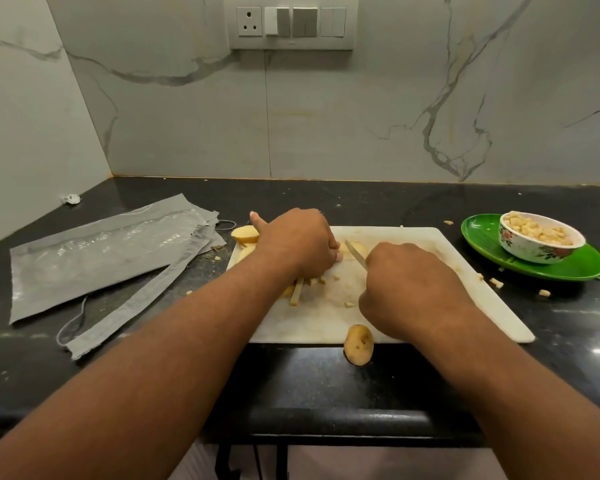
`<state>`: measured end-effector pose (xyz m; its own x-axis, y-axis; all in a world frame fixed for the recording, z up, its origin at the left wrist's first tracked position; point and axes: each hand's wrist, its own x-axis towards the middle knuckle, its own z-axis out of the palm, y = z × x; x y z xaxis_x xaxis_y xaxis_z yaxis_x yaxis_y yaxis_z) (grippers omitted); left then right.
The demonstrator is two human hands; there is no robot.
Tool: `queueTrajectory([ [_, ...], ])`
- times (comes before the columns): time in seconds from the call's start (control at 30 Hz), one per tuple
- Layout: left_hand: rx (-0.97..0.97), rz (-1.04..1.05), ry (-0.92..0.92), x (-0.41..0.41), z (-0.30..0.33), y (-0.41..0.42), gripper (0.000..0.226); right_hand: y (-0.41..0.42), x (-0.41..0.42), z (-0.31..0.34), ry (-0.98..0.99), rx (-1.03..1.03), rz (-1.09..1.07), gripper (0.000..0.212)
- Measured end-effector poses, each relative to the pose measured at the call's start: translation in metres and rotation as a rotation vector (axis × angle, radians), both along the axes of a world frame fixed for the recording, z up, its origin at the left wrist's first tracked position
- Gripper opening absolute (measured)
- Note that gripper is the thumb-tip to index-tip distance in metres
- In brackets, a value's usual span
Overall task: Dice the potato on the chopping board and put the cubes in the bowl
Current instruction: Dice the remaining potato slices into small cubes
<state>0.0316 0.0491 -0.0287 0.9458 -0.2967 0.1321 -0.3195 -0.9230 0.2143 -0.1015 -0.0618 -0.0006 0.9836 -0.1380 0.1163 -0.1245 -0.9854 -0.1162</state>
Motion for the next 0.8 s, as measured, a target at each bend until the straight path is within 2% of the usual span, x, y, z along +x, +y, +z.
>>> queueTrajectory([
  [0.2,-0.06,-0.002,0.009,0.0,0.001,0.002,0.026,-0.004,-0.034,0.014,0.064,-0.024,-0.013,0.015],
  [0.37,-0.082,-0.003,0.003,-0.002,0.002,0.006,0.024,-0.001,-0.006,0.017,-0.056,-0.022,-0.014,0.018],
  [0.5,-0.035,0.011,0.009,-0.003,0.002,0.002,0.023,0.005,0.005,0.004,-0.001,-0.006,0.012,0.016],
  [0.67,-0.072,0.013,0.03,-0.004,0.002,0.003,0.02,-0.003,-0.026,0.004,0.05,0.024,-0.019,0.015],
  [0.8,-0.13,0.013,0.032,-0.003,0.002,0.007,0.018,-0.005,-0.026,0.009,0.011,0.024,-0.038,0.023],
])
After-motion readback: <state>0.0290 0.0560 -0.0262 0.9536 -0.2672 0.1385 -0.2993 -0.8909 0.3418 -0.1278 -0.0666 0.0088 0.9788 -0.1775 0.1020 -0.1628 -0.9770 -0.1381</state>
